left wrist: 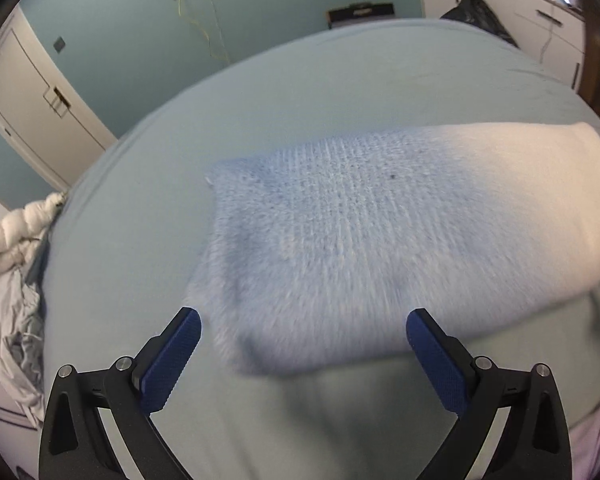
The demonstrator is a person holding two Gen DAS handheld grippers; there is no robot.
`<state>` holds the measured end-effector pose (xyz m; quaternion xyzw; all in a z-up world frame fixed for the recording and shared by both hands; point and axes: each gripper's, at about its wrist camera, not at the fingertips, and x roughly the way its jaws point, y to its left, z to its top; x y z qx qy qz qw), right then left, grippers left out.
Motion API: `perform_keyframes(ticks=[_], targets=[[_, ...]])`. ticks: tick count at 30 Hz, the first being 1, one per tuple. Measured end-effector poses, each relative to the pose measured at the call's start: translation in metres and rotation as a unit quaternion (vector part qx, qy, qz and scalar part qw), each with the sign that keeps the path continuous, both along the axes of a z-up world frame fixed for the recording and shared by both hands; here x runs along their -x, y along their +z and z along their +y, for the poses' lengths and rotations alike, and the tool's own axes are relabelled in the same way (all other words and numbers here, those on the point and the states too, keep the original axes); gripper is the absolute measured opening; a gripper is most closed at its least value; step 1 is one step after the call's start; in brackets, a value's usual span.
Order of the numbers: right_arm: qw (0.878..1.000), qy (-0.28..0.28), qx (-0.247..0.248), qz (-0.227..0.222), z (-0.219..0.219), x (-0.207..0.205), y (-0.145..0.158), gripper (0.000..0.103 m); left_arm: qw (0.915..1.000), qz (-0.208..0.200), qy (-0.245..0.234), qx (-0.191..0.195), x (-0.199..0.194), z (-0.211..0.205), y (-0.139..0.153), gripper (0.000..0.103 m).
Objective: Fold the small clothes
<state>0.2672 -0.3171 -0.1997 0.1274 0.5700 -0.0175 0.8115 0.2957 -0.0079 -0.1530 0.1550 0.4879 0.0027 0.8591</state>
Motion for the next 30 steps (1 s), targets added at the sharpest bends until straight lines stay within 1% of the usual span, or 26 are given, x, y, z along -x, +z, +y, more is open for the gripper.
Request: perform_keyframes(ticks=[2, 4, 5, 6, 7, 8, 9, 10, 11, 12, 14, 15, 18, 20, 23, 27, 29, 30], targets=[[0.999, -0.019, -0.048, 0.013, -0.007, 0.011, 0.003, 0.102, 0.9999, -0.010, 0.002, 0.007, 0.014, 0.002, 0.004, 0.103], [0.992, -0.049, -0.110, 0.034, -0.015, 0.023, 0.008, 0.102, 0.9997, -0.016, 0.005, 0.020, 0.031, 0.003, 0.012, 0.103], [0.986, -0.064, -0.152, 0.036, -0.021, 0.032, 0.010, 0.102, 0.9992, -0.021, 0.009, 0.032, 0.040, 0.008, 0.015, 0.103], [0.976, -0.079, -0.201, 0.035, -0.027, 0.043, 0.012, 0.102, 0.9985, -0.027, 0.019, 0.044, 0.052, 0.016, 0.017, 0.103], [0.966, -0.091, -0.239, 0.035, -0.032, 0.053, 0.013, 0.102, 0.9976, -0.030, 0.029, 0.055, 0.061, 0.023, 0.022, 0.103], [0.955, -0.104, -0.277, 0.034, -0.037, 0.063, 0.014, 0.102, 0.9966, -0.031, 0.037, 0.067, 0.062, 0.033, 0.026, 0.103], [0.941, -0.121, -0.315, 0.031, -0.043, 0.074, 0.014, 0.102, 0.9948, -0.030, 0.048, 0.086, 0.064, 0.039, 0.024, 0.103], [0.928, -0.136, -0.345, 0.026, -0.049, 0.083, 0.013, 0.102, 0.9938, -0.027, 0.053, 0.095, 0.066, 0.048, 0.019, 0.103], [0.914, -0.155, -0.374, 0.021, -0.057, 0.090, 0.010, 0.102, 0.9930, -0.025, 0.059, 0.100, 0.062, 0.051, 0.015, 0.103], [0.898, -0.177, -0.403, 0.014, -0.064, 0.098, 0.006, 0.102, 0.9927, -0.024, 0.062, 0.100, 0.068, 0.050, 0.019, 0.103], [0.868, -0.215, -0.448, 0.001, -0.078, 0.105, -0.003, 0.102, 0.9925, -0.024, 0.073, 0.095, 0.077, 0.056, 0.024, 0.103], [0.853, -0.233, -0.467, -0.008, -0.084, 0.108, -0.008, 0.102, 0.9920, -0.023, 0.078, 0.097, 0.076, 0.058, 0.022, 0.103], [0.823, -0.268, -0.500, -0.025, -0.087, 0.104, -0.025, 0.102, 0.9893, -0.024, 0.085, 0.116, 0.069, 0.065, 0.022, 0.103], [0.817, -0.282, -0.502, -0.024, -0.085, 0.107, -0.035, 0.102, 0.9876, -0.025, 0.090, 0.126, 0.071, 0.068, 0.026, 0.103], [0.817, -0.301, -0.491, -0.026, -0.085, 0.104, -0.042, 0.101, 0.9868, -0.028, 0.097, 0.127, 0.068, 0.070, 0.025, 0.103], [0.809, -0.316, -0.494, -0.045, -0.085, 0.101, -0.045, 0.092, 0.9869, -0.026, 0.096, 0.127, 0.061, 0.073, 0.021, 0.103], [0.804, -0.320, -0.499, -0.047, -0.083, 0.098, -0.050, 0.090, 0.9860, -0.026, 0.098, 0.132, 0.058, 0.076, 0.023, 0.103], [0.803, -0.323, -0.499, -0.046, -0.085, 0.099, -0.045, 0.088, 0.9853, -0.028, 0.098, 0.137, 0.058, 0.077, 0.023, 0.103]])
